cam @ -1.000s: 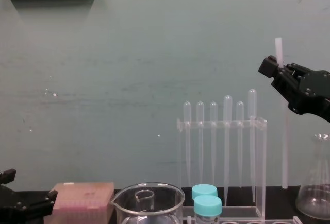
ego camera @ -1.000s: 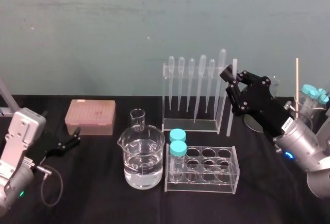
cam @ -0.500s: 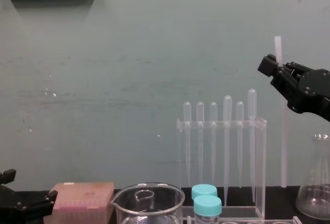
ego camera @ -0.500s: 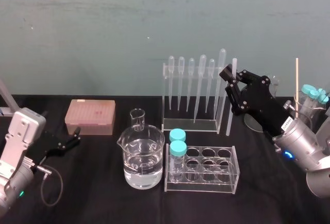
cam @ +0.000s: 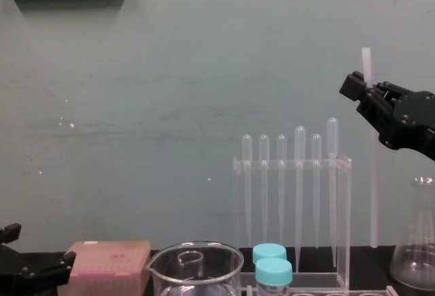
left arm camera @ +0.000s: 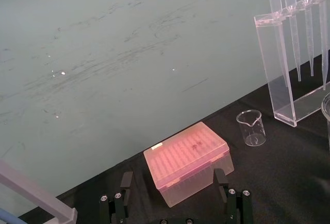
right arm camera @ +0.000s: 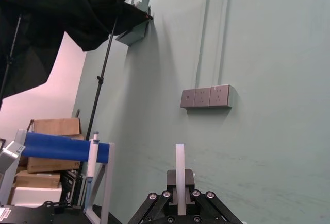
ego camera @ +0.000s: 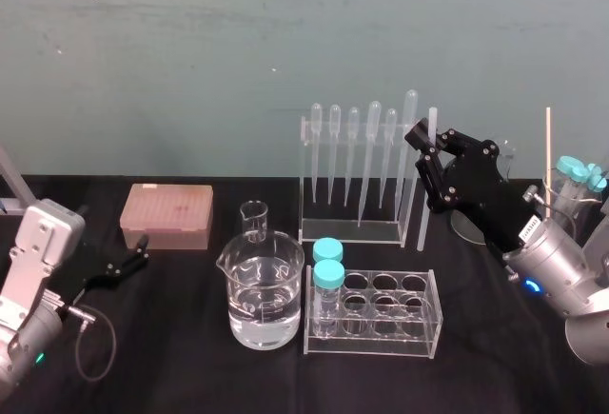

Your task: Pick up the stirring rod with one hand, then place it down.

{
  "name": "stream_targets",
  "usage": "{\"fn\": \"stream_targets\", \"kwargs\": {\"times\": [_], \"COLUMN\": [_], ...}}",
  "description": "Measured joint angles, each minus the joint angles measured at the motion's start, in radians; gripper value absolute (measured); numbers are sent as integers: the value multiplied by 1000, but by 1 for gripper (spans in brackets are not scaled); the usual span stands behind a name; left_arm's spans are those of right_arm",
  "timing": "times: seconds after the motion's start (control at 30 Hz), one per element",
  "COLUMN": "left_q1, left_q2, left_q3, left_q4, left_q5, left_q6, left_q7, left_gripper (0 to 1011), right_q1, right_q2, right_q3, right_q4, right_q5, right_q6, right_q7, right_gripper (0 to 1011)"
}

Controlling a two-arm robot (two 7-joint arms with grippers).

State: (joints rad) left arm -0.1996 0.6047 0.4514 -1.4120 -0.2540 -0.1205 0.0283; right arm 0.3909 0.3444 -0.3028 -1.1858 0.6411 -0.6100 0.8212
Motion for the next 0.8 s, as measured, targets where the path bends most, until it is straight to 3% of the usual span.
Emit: {"fn": "stream_targets", "kwargs": {"times": [0.8], "left_q1": [0], "left_q2": [0], "left_q3": [0], "left_q4": [0], "left_q5": [0], "left_q6": [0], "left_q7": [0], "left_gripper": [1000], "right_q1": [0], "right_q2": [0], "right_q3": [0], "right_q4": [0], "right_q5": [0], "right_q6": [0], "right_q7": [0], "right_gripper": [69]}}
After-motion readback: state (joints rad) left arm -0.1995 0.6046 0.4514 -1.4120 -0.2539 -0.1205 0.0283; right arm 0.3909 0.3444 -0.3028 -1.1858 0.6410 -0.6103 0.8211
